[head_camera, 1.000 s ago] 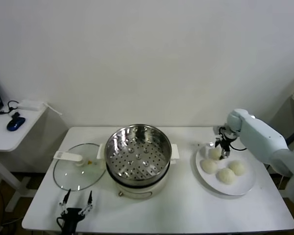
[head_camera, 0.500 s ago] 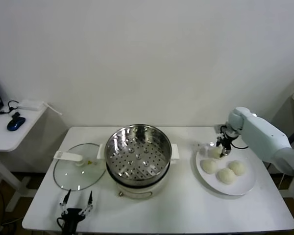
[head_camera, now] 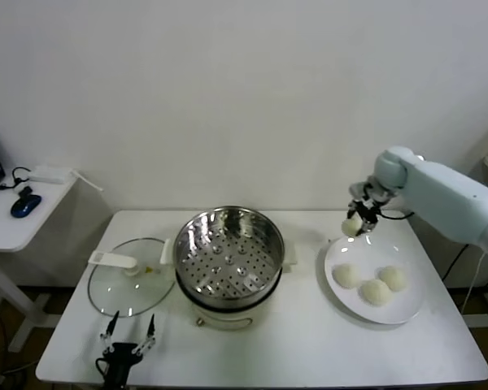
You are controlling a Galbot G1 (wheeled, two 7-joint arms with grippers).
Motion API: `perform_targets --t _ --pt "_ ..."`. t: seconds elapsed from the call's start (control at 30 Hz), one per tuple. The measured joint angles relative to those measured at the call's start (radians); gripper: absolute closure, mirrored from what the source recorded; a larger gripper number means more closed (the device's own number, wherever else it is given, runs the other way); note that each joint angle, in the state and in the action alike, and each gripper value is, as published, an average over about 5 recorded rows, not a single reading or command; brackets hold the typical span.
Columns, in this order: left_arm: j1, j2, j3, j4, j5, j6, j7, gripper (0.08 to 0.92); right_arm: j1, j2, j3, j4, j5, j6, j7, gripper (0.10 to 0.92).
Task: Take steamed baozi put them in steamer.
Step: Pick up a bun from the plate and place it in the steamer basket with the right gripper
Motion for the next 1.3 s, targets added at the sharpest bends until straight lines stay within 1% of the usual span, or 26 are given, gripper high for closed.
perform_targets --t 0.27,0.53,0.87,1.3 --pt "0.003 0.000 -0.003 -0.005 -0.002 -0.001 -0.003 0.177 0.164 0.083 -0.089 0.121 0.090 0.108 0.045 0.437" --pt "0.000 -0.001 -0.007 -0.008 -0.010 -0.002 -0.007 0.177 0.216 0.205 -0.152 0.155 0.095 0.250 0.128 0.424" --pt "-0.003 -0.008 -0.005 -0.003 -0.011 -0.007 -0.009 0.177 0.194 0.333 -0.205 0.124 0.031 0.435 0.222 0.415" --pt "-0.009 -0.009 -0.006 0.014 -0.011 -0.012 -0.011 0.177 0.101 0.428 -0.200 0.014 -0.070 0.578 0.258 0.401"
